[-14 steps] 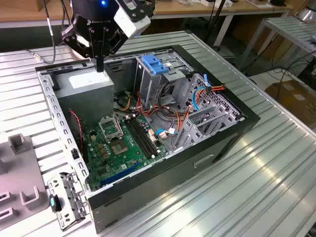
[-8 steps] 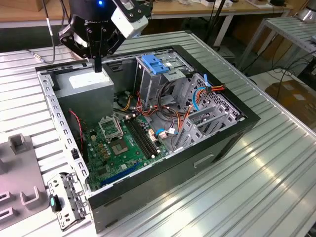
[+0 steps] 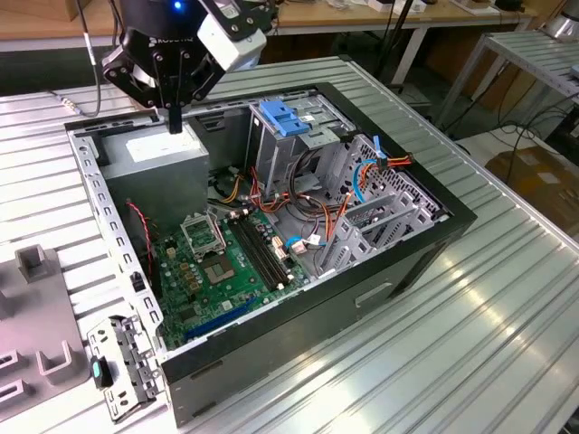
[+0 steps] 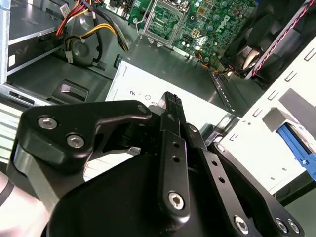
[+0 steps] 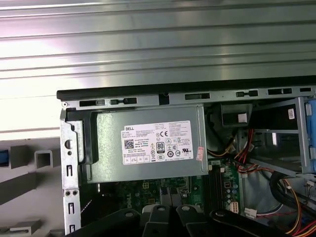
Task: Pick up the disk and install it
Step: 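Reach for the disk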
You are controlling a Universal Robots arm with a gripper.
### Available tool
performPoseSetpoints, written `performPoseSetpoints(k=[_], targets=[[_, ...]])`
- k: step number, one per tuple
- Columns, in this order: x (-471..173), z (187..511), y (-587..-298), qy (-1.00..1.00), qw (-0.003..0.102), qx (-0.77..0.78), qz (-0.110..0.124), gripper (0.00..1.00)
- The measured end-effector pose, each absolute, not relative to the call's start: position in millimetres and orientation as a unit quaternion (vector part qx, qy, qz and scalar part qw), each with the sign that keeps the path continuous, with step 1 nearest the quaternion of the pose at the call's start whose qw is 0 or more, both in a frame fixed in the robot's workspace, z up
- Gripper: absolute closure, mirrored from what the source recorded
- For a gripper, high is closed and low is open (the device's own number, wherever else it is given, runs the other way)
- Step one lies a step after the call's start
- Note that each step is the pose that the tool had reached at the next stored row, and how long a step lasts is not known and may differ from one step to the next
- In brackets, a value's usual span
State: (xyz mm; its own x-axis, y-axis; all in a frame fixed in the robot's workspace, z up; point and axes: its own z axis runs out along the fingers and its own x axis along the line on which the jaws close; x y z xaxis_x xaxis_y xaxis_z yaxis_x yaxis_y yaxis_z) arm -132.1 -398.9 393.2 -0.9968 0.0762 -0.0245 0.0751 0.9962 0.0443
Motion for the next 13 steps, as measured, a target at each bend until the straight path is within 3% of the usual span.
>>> performPoseSetpoints(k=[13], targets=[[-136.7, 393.0, -398.9, 0.999, 0.013, 0.038, 0.022, 0.89]])
